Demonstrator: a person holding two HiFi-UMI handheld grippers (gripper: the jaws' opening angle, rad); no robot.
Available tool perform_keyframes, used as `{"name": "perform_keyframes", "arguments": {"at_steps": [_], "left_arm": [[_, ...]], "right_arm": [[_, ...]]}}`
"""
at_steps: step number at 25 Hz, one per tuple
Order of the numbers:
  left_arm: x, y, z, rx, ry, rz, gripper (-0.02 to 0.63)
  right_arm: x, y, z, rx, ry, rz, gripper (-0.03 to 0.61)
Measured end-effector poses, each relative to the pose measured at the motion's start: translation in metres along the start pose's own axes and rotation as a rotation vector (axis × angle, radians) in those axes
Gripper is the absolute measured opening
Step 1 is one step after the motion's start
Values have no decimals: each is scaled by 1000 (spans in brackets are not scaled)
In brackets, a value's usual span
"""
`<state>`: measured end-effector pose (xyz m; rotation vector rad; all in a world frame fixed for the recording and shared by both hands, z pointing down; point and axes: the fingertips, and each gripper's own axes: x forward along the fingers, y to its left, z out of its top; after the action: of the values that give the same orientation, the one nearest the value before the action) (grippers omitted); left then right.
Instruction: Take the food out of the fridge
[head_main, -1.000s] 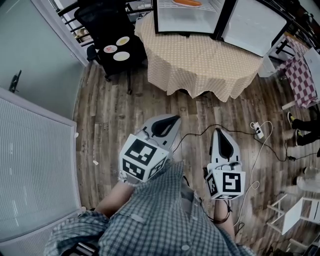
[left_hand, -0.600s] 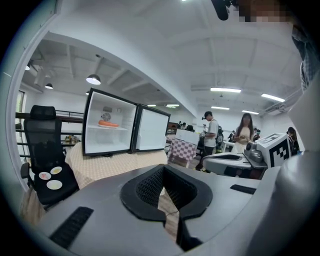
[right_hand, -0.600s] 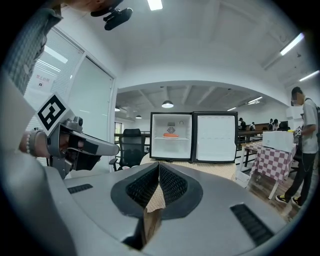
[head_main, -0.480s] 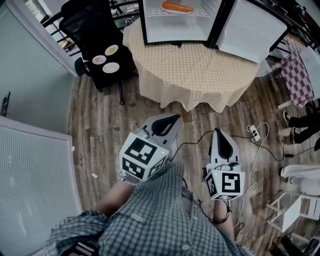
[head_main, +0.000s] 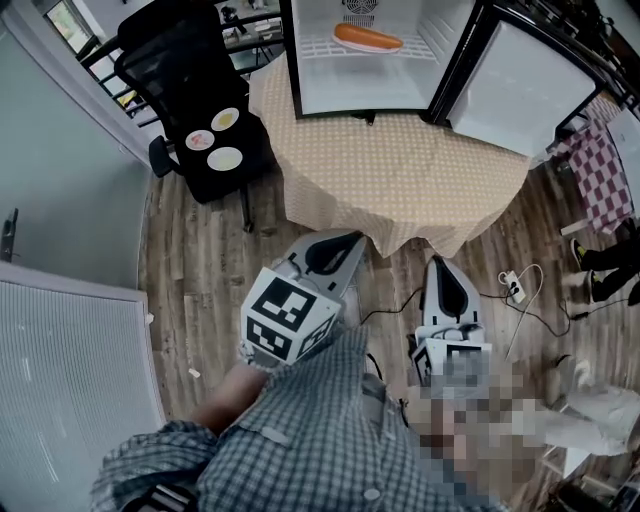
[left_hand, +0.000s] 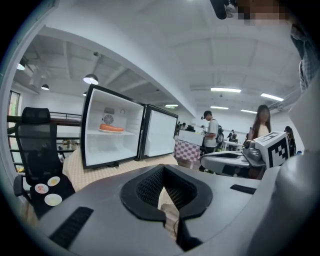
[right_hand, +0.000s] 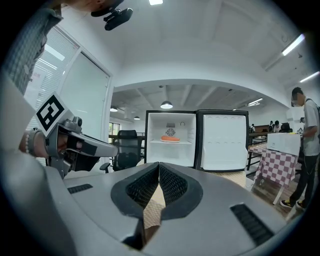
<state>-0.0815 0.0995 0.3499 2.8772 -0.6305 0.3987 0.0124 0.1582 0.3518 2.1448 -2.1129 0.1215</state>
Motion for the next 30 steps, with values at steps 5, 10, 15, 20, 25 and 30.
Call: {"name": "perform_keyframes", "arguments": {"at_steps": [5,10,15,20,25,30], "left_arm": [[13,32,6,1,-2,-12,3],[21,48,4,-17,5,-31,3],[28,56,4,-28,9,-38,3],[37,62,7,-36,1,-14,3],[52,69,17,-45,-8,33,3],[80,70,33,-53,-27,78,3]], "right_arm": [[32,1,4,-2,3,-17,9],[48,-1,0,4,30,-41,9],[57,-4,0,-1,43,-48,10],[69,-10,-1,-8,46,-20,9],[91,-22,8,-24,30,36,9],[111,-49,17,-37,13,88,9]]}}
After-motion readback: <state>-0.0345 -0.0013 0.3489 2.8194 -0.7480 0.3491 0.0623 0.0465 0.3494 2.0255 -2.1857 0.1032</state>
